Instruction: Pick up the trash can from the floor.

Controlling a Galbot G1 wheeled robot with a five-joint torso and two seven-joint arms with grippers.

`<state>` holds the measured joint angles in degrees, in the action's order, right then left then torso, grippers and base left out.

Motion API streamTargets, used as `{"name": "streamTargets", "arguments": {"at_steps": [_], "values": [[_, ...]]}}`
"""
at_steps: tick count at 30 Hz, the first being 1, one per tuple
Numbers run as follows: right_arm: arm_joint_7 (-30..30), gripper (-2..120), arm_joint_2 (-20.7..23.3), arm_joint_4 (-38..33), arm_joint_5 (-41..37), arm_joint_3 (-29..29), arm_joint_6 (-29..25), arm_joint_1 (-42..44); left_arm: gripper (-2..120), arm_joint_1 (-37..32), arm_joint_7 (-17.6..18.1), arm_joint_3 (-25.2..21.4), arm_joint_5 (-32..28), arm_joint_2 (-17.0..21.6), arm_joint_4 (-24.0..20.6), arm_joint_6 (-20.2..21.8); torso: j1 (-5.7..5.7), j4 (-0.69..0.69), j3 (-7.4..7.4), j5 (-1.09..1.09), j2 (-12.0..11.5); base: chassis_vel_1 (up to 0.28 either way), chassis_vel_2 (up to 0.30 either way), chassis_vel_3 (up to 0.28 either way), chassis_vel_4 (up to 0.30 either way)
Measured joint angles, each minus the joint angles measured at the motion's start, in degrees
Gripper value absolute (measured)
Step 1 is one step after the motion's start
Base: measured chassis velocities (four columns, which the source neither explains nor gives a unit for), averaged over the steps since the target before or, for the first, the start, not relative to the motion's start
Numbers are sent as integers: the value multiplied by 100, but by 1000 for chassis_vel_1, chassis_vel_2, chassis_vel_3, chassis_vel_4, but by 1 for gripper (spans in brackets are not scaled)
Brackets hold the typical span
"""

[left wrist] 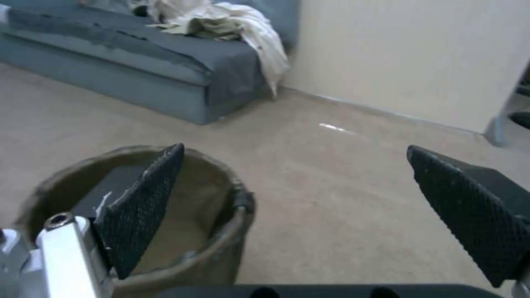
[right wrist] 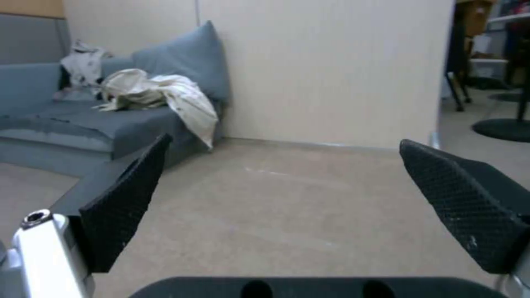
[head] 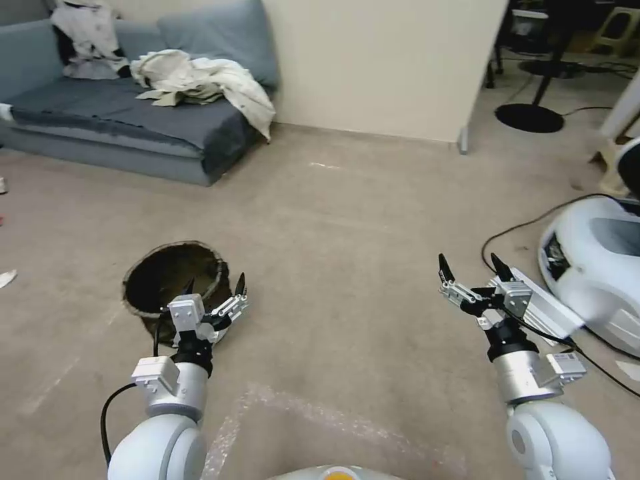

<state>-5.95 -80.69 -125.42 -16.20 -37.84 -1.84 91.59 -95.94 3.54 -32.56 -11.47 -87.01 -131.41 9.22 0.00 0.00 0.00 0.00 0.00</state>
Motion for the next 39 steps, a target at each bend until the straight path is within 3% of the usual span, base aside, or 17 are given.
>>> {"name": "streamTargets", "arguments": {"at_steps": [39], "values": [[-390,100,-28,170,-36,-33,-429,-4,100,-3,143,27,68,3,52,-96,0,1,0,0,0,78,73,76,80]]}}
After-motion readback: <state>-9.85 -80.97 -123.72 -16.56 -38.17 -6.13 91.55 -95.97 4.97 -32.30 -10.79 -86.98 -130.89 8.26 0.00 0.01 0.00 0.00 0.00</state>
